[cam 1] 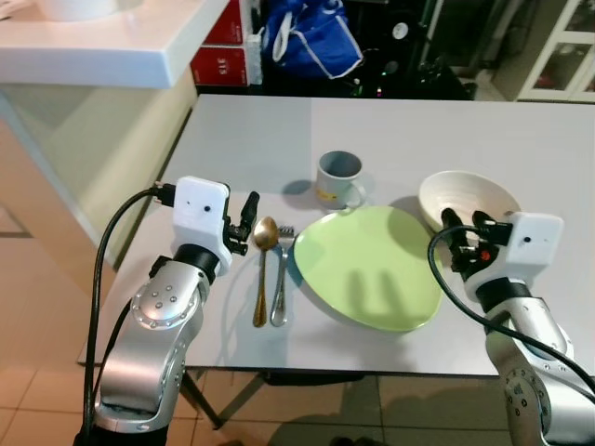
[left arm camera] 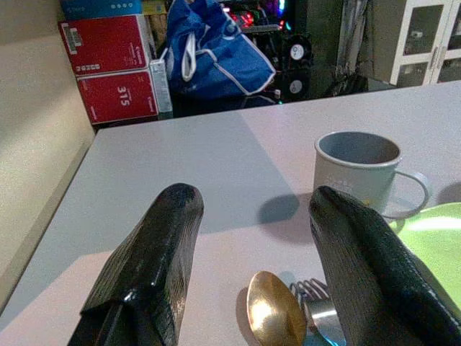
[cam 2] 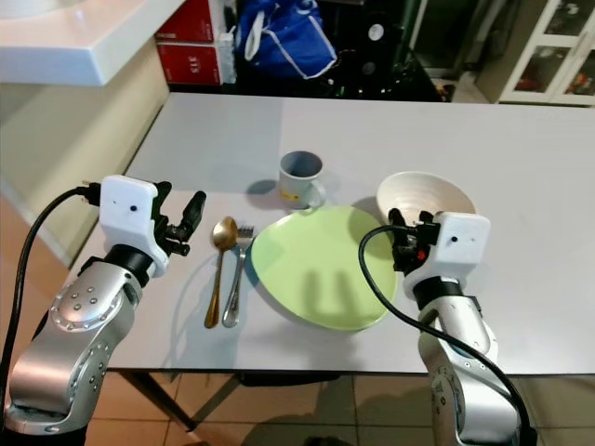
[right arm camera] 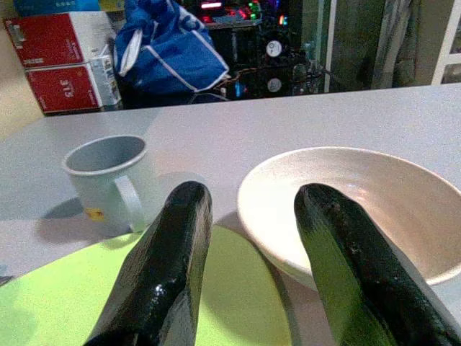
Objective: Setting the table
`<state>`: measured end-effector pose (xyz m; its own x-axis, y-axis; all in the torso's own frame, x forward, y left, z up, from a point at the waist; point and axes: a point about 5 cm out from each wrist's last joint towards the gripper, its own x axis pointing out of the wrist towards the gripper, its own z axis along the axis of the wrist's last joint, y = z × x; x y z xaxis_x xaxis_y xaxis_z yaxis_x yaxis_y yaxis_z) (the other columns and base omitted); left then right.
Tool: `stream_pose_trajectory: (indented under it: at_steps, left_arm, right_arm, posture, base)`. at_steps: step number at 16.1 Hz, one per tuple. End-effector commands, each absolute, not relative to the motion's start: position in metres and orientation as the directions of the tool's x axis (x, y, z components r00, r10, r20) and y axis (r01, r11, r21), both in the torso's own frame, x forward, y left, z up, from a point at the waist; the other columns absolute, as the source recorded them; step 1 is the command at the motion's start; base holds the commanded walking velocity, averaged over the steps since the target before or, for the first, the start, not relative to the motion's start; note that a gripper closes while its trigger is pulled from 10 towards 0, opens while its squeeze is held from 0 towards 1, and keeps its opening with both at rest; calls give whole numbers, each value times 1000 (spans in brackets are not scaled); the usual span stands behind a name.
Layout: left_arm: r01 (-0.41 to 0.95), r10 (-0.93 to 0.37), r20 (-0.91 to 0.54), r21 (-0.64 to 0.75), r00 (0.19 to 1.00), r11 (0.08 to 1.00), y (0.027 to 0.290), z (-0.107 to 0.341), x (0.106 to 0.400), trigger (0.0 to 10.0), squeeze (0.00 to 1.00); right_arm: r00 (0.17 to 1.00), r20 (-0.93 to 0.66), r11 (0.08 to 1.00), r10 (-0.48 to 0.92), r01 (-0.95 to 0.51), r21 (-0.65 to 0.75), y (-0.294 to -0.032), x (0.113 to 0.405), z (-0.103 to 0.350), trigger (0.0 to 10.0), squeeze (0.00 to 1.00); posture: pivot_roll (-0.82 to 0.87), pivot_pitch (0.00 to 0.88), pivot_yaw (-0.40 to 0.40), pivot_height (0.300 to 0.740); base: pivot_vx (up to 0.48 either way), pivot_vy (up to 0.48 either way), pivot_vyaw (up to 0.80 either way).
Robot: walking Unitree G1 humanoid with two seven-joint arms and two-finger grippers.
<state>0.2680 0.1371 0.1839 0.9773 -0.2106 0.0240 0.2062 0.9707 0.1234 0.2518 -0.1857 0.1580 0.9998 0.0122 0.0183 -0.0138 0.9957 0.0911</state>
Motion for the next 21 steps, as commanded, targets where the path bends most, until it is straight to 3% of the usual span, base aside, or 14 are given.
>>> stream_pose_trajectory:
  at_steps: [1, 10, 14, 18, 21]
  left_arm:
    - [185, -192, 43, 128, 981, 974, 141, 188, 267, 10000, 0]
    - [191, -203, 62, 162, 977, 968, 146, 196, 274, 10000, 0]
    - [178, -189, 53, 161, 981, 971, 150, 193, 271, 10000, 0]
    - [190, -196, 41, 123, 980, 974, 135, 184, 268, 10000, 0]
    - [193, -199, 42, 113, 979, 975, 136, 185, 268, 10000, 0]
  right_arm:
    - [999, 30, 996, 24, -27, 87, -181, 252, 165, 10000, 0]
    - [1000, 2, 989, 22, -22, 143, -172, 257, 160, 10000, 0]
    - [999, -5, 989, 45, -44, 141, -164, 258, 161, 10000, 0]
    - [999, -34, 994, -13, 17, 109, -189, 262, 162, 10000, 0]
    - [999, -40, 995, 9, -4, 100, -185, 262, 161, 10000, 0]
  posture:
    - [1, 0, -12, 740]
    - [49, 0, 28, 740]
    - [22, 0, 4, 740]
    - [-6, 0, -32, 740]
    - [-12, 0, -24, 740]
  base:
    - [0, 0, 0]
    - [0, 0, 0]
    - [0, 0, 0]
    - [0, 0, 0]
    - [-82, 0, 0]
